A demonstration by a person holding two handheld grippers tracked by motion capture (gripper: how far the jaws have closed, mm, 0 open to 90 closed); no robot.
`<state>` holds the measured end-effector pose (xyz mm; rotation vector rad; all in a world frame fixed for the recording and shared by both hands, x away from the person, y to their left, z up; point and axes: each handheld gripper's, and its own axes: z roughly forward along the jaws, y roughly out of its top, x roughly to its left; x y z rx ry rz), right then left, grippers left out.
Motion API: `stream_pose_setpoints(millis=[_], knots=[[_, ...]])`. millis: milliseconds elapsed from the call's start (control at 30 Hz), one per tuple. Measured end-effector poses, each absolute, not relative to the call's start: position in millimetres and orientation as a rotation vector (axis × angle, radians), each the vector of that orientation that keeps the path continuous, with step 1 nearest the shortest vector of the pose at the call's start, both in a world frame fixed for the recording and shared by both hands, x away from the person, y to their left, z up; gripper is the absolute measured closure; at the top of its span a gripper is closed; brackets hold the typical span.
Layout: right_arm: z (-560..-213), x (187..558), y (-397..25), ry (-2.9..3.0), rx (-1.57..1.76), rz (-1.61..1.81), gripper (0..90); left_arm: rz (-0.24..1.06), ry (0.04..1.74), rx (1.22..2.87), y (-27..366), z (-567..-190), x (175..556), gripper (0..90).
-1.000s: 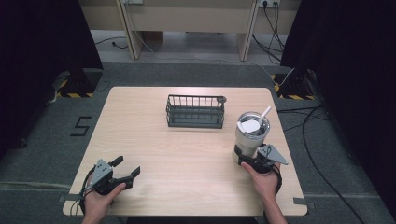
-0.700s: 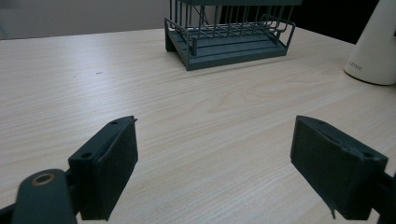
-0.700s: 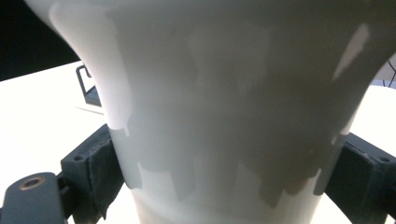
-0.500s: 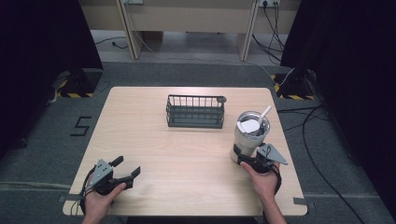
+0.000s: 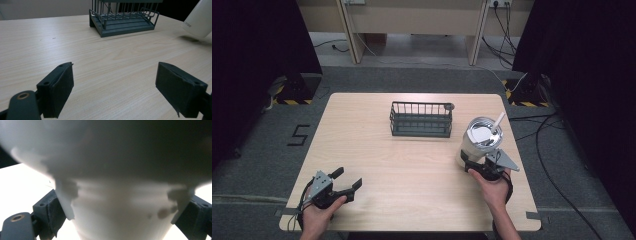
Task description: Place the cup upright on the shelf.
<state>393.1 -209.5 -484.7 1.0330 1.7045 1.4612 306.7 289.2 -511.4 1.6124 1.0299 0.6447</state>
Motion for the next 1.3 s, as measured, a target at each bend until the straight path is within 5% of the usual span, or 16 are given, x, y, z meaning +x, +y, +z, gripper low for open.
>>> stream_pose_setpoints(millis=[1300], knots=[[-450.8,419.4,-197.7,1.767,1.067,1.407,11.9,0.642,1.037,1.615,290.2,-511.5,306.7,14.4]])
